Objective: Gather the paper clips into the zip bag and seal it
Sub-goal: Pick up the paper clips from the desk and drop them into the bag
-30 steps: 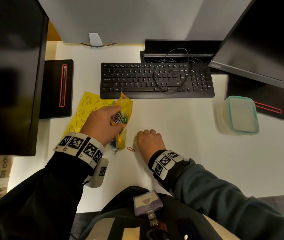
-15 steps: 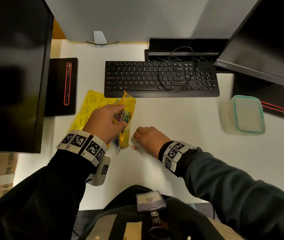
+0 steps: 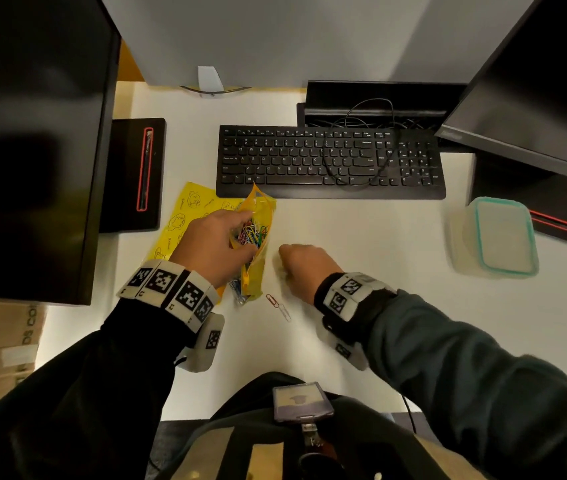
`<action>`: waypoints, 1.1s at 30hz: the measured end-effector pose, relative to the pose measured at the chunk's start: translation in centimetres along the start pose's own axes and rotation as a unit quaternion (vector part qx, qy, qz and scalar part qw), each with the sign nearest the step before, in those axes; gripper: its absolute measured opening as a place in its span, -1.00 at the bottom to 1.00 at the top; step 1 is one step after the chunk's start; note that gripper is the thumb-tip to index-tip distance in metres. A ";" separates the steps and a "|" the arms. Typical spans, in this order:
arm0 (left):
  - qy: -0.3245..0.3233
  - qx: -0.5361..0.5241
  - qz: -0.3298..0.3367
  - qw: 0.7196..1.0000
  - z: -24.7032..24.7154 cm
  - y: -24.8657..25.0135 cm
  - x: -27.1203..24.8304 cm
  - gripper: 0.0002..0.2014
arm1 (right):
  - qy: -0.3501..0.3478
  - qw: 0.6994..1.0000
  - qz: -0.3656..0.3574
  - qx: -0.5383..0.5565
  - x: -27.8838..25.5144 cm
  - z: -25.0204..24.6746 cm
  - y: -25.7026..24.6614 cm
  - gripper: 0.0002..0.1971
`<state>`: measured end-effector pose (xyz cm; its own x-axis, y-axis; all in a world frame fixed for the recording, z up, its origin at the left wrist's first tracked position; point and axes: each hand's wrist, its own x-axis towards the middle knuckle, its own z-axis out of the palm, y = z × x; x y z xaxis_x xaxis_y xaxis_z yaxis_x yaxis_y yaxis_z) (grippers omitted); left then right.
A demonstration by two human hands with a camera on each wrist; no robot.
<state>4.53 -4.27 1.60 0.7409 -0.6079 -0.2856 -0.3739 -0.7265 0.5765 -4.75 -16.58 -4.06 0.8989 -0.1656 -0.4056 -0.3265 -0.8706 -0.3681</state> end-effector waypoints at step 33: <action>0.033 -0.024 -0.014 0.999 0.6 0.0 -0.4 -0.43 | -0.005 0.986 0.157 0.049 -4.7 1.7 1.7 -0.88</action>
<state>3.92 -4.26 1.29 0.7863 -0.5641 -0.2520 -0.3268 -0.7259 0.6052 -10.02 -16.47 -4.18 0.7458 -0.4150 -0.5212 -0.6160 -0.7274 -0.3023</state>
